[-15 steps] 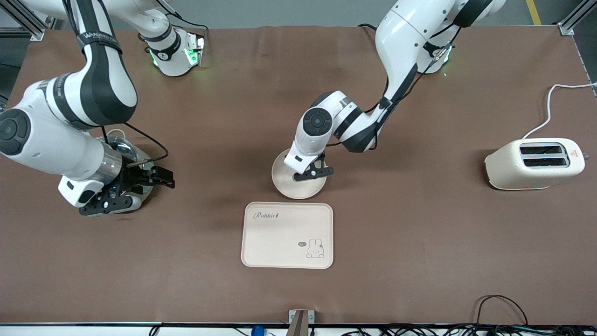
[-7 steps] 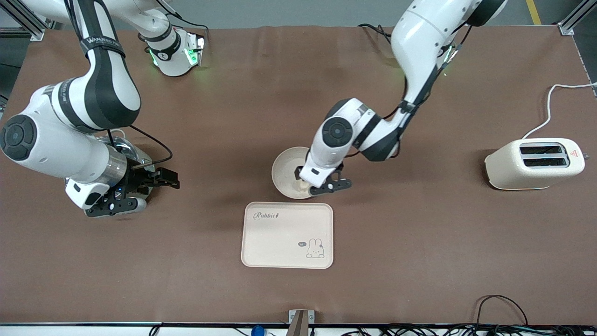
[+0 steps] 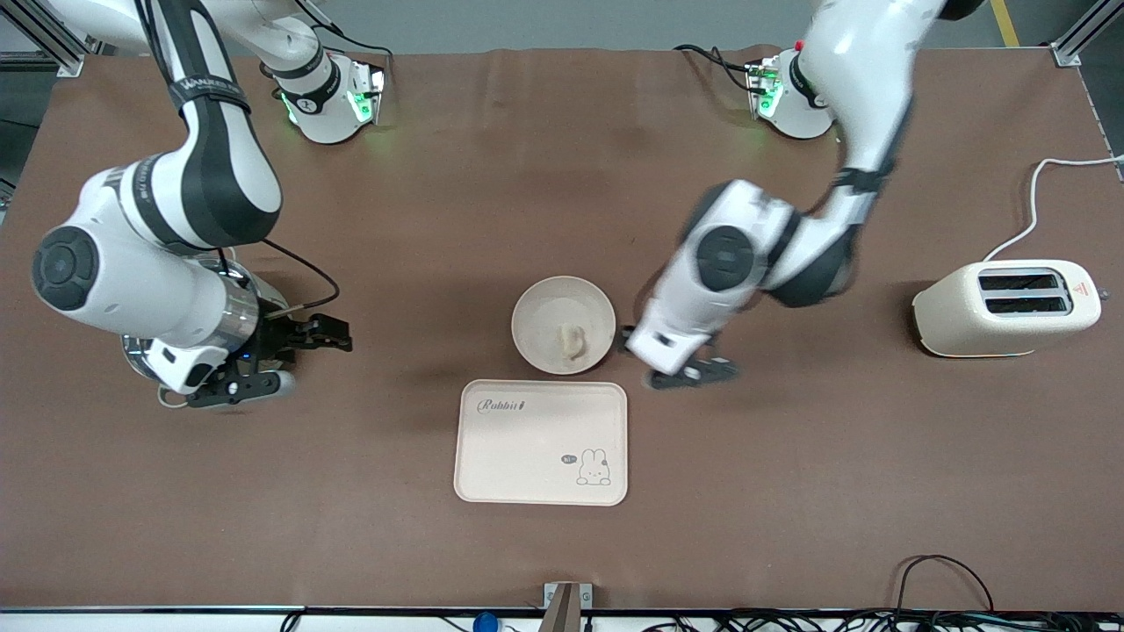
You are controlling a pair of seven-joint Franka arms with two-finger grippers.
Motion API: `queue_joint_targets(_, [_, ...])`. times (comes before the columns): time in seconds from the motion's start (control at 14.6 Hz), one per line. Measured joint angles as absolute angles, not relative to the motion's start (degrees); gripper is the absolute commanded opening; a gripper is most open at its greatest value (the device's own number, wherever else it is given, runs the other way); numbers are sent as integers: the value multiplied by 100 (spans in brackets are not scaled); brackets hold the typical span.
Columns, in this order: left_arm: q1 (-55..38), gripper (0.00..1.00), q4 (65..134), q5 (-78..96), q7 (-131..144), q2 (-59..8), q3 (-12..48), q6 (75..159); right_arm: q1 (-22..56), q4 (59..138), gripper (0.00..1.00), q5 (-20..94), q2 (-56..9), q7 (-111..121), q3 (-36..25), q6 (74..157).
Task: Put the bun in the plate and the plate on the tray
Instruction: 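Withdraw the left gripper while the right gripper moves toward the plate, then grasp the plate rim with the right gripper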
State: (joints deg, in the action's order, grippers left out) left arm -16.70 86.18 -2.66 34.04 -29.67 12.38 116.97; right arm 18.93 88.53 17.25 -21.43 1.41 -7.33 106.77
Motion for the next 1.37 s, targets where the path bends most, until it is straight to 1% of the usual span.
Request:
queue_joint_targets(0.14, [-940, 100, 8592, -266, 2510, -2474, 1241, 11152, 2150, 8874, 99, 2081, -2346, 137, -728, 10793])
queue_joint_targets(0.27, [-433, 100, 8594, -266, 1912, -2032, 1244, 10762, 2373, 8903, 96, 2234, -2580, 127, -728, 10977])
queue_joint_targets(0.41, [-127, 100, 8598, -266, 1472, -1676, 1246, 10458, 2484, 8931, 96, 2269, -2771, 100, -729, 11069])
queue_joint_targets(0.61, [138, 100, 8604, -266, 1064, -1170, 1245, 10073, 2490, 8980, 91, 2609, -2999, 96, -745, 11076])
queue_joint_targets(0.68, [190, 100, 8617, -266, 1007, -995, 1243, 9973, 2497, 8983, 90, 2727, -3062, 96, -742, 11077])
queue_joint_targets(0.82, [168, 100, 8774, -266, 988, -539, 1217, 9699, 2549, 9015, 89, 2946, -3144, 96, -737, 11150])
queue_joint_targets(0.89, [2, 100, 8949, -266, 995, -256, 1079, 9568, 2600, 9083, 88, 3099, -3167, 96, -735, 11269])
queue_joint_targets(1.02, [-550, 100, 9352, -266, 986, 229, 493, 9493, 2745, 9318, 86, 3326, -3209, 95, -732, 11592])
queue_joint_targets(1.09, [-681, 100, 9476, -265, 927, 355, 294, 9494, 2819, 9451, 85, 3378, -3222, 94, -733, 11753])
queue_joint_targets(1.23, [-702, 100, 9479, -263, 858, 357, 154, 9532, 2965, 9693, 82, 3481, -3236, 94, -731, 12106])
queue_joint_targets(1.37, [-731, 100, 9297, -252, 852, 224, 151, 9530, 3143, 9851, 81, 3795, -3284, 93, -728, 12377])
